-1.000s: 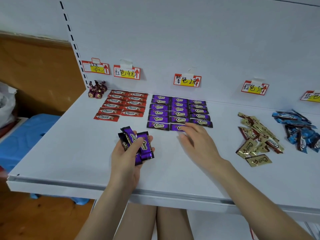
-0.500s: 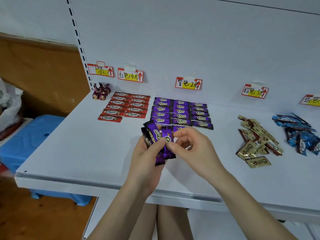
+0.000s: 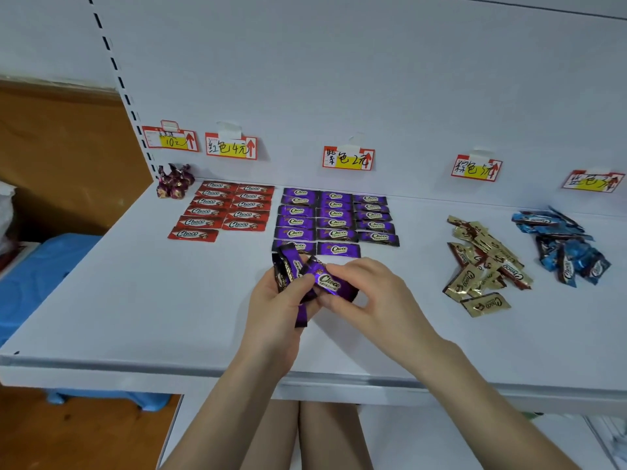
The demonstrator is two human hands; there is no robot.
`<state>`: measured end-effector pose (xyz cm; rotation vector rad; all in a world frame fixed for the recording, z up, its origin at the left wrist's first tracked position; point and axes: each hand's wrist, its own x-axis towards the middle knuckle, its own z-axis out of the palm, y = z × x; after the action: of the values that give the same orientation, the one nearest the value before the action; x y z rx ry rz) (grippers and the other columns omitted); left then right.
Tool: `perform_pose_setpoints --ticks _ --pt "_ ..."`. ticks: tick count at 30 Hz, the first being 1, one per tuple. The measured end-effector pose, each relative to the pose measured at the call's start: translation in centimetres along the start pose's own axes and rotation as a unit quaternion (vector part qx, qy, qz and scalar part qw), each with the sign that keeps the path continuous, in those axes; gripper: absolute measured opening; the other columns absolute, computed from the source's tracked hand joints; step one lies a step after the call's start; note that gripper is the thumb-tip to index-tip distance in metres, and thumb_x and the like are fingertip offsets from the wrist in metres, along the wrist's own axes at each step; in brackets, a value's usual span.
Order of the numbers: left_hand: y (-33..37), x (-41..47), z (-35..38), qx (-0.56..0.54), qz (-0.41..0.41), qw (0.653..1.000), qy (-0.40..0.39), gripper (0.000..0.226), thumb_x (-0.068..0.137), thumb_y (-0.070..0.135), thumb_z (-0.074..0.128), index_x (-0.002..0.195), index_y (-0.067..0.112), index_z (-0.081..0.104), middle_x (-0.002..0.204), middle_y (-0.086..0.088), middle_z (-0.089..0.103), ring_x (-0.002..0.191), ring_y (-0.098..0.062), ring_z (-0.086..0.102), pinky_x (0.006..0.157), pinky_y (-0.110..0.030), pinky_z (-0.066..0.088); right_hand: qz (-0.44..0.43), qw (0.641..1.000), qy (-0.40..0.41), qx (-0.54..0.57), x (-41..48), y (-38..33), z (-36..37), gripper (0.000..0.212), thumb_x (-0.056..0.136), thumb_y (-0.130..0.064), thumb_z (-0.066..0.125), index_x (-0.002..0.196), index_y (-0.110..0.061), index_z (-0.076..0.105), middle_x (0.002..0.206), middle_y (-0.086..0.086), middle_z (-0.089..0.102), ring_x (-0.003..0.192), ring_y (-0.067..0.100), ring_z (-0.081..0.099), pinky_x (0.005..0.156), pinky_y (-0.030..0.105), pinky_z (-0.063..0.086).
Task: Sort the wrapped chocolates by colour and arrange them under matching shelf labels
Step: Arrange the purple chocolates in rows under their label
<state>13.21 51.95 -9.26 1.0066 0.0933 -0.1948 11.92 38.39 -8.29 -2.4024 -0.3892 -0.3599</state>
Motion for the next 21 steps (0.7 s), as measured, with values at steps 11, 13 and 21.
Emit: perform_pose_setpoints --ticks 11,13,21 --pt "-0.6 0.8 -0.8 -0.034 -0.052 0.997 0.045 0.012 0.09 0.004 0.055 0.1 0.009 0.059 0.073 -0.006 0.073 0.076 -0.025 0.072 0.064 -0.028 0.059 0.175 0.98 0.009 -0.091 2.0 9.2 -4.6 0.022 0.083 -0.014 0.063 0.105 -0.016 0.066 0.099 -0.001 0.066 0.091 0.016 0.056 0.071 0.024 0.036" --pt "-0.6 1.0 -0.9 -0.042 -0.055 0.996 0.054 0.013 0.093 0.005 0.05 0.101 0.009 0.059 0.073 -0.007 0.073 0.076 -0.026 0.072 0.062 -0.028 0.059 0.171 0.977 -0.02 -0.123 2.3 9.9 -4.3 0.021 0.085 -0.014 0.059 0.105 -0.015 0.066 0.1 0.002 0.067 0.094 0.02 0.056 0.072 0.028 0.038" --pt "-1.0 1.3 -0.9 -0.017 -0.038 0.998 0.052 0.011 0.095 0.009 0.049 0.101 0.014 0.056 0.084 -0.009 0.074 0.081 -0.025 0.072 0.067 -0.03 0.059 0.142 0.978 0.017 -0.154 1.1 9.5 -2.3 0.025 0.091 -0.021 0.051 0.111 -0.015 0.064 0.115 0.001 0.058 0.109 0.019 0.046 0.08 0.025 0.035"
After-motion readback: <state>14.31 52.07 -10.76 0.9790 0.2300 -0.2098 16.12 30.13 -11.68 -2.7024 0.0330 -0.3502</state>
